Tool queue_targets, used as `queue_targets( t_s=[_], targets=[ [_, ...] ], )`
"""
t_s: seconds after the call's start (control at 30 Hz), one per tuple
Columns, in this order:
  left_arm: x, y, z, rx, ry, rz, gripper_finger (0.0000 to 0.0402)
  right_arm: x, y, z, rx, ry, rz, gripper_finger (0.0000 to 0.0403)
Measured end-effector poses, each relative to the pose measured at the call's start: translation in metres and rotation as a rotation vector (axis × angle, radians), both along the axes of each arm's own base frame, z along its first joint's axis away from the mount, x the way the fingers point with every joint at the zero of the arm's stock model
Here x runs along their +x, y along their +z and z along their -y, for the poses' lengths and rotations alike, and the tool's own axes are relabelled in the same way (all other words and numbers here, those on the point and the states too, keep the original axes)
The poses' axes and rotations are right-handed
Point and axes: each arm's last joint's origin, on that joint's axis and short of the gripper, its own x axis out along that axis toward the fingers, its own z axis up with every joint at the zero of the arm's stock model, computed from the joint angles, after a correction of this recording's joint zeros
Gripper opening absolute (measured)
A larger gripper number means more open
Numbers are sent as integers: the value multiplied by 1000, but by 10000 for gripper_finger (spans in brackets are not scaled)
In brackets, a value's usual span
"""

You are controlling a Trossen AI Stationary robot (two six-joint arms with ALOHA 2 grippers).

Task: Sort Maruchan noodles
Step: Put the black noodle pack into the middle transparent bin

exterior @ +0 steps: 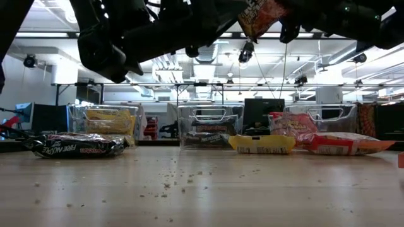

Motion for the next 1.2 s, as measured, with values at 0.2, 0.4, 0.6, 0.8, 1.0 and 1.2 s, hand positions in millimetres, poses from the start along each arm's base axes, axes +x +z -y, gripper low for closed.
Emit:
queue_targets(
  t_s=[0.2, 0.4, 0.6, 0.8, 1.0, 1.2],
  targets=[
    [0, 0, -1, -12, 24, 0, 206, 0, 0, 0, -33, -12, 3, 114],
    [3, 2, -1, -13, 41, -3, 206, 0, -1, 0, -27, -3, -3, 114],
    [0, -3, -3, -58, 136, -28, 206, -3, 3, 0, -64, -30, 22, 114],
    [2, -1, -1, -12, 42, -23, 206, -2, 2, 0, -59, -11, 15, 114],
    [6, 5, 0, 16, 36, -6, 206, 2, -3, 0, -29, -8, -18, 114],
    [11, 10, 1, 31, 12, 1, 206, 4, -8, 0, -13, -5, -57, 114]
  ],
)
